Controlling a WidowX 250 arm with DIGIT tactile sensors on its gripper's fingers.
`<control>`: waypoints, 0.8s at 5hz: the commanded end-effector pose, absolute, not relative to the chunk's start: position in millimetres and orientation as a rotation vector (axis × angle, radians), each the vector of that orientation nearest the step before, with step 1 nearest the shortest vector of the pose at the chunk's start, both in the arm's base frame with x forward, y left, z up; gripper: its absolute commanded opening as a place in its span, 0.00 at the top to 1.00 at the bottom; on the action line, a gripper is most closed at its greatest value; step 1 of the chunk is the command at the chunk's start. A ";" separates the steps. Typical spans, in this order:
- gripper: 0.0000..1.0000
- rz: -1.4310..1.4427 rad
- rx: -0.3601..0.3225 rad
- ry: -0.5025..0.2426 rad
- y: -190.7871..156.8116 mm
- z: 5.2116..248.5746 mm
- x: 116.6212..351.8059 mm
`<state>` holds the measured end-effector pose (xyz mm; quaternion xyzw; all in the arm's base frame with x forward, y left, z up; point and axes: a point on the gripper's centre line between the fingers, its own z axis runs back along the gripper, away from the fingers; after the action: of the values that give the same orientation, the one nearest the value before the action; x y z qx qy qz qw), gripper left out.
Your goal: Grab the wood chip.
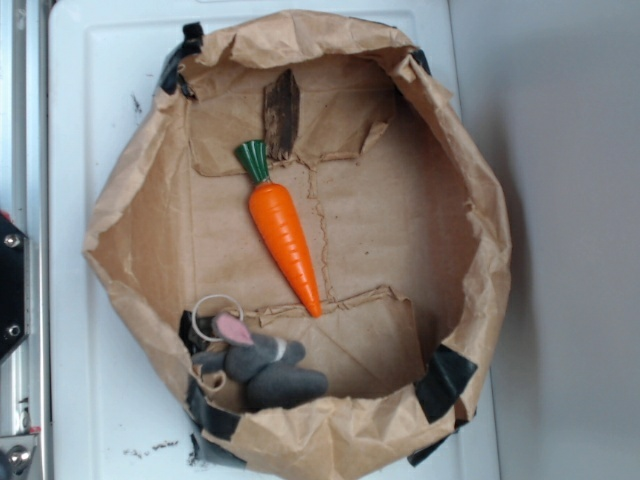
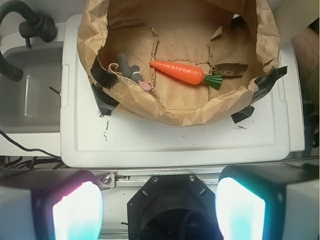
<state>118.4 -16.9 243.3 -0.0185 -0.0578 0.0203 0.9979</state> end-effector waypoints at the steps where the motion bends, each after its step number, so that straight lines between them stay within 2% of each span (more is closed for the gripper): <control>1: 0.00 0.041 -0.037 -0.116 -16.9 243.3 118.4; 2: 0.00 0.155 -0.004 -0.162 -3.3 234.8 163.5; 3: 0.00 0.403 0.026 -0.161 21.6 205.6 206.1; 4: 0.00 0.641 -0.004 -0.138 43.0 188.4 241.4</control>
<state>240.7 29.7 175.1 0.0025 -0.0419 0.2986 0.9535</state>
